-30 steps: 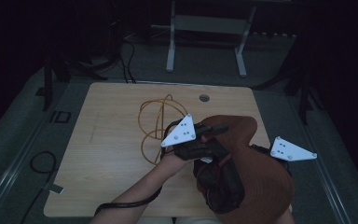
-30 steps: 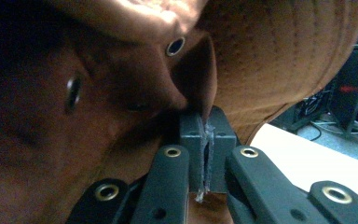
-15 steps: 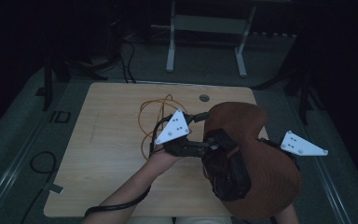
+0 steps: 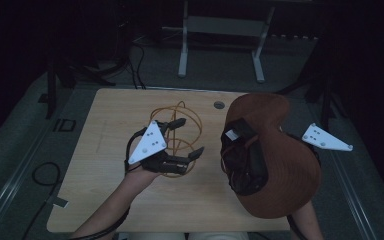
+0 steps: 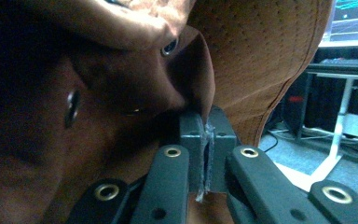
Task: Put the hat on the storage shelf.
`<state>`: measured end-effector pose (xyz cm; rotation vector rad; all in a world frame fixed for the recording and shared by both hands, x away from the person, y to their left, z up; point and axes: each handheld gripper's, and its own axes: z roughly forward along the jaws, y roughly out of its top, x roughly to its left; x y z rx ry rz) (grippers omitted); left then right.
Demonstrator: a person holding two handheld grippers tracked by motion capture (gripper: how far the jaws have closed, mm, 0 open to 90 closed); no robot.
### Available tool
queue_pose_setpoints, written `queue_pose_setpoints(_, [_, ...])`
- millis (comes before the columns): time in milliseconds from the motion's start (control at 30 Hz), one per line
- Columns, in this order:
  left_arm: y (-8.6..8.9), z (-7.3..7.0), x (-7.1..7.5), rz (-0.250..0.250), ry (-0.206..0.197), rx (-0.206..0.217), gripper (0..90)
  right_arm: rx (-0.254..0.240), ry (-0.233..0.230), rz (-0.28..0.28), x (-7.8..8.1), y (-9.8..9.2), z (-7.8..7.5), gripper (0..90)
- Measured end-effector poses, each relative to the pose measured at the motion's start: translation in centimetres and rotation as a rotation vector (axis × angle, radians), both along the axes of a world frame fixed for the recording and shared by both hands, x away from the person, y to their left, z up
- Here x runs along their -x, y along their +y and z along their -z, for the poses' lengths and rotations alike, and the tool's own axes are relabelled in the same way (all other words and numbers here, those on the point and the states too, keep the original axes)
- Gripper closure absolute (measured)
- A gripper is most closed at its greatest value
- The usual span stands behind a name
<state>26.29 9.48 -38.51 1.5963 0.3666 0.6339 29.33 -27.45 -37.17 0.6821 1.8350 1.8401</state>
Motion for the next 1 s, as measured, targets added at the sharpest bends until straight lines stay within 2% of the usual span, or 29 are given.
queue_pose_setpoints(333, [6.2, 3.2, 1.0, -0.127, 0.073, 0.024, 10.9, 0.008, -0.008, 0.020, -2.9, 1.8, -2.2, 87.9])
queue_pose_setpoints(500, [9.0, 4.8, 1.9, -0.185, 0.079, 0.035, 10.9, 0.034, -0.011, 0.036, -4.7, 3.2, -3.3, 87.9])
queue_pose_setpoints(633, [11.4, 7.1, 2.8, -0.236, 0.112, 0.094, 11.0, 0.076, -0.011, 0.060, -6.1, 4.8, -3.7, 87.9])
queue_pose_setpoints(700, [12.2, 8.4, 3.2, -0.267, 0.128, 0.087, 11.0, 0.092, -0.016, 0.066, -6.9, 5.5, -3.8, 87.9])
queue_pose_setpoints(867, [14.1, 11.7, 4.0, -0.315, 0.182, 0.099, 11.7, 0.080, 0.004, 0.072, -8.9, 7.2, -4.6, 87.9])
queue_pose_setpoints(1000, [14.9, 13.4, 4.4, -0.343, 0.193, 0.104, 12.1, 0.080, -0.003, 0.056, -9.7, 9.3, -5.9, 87.8])
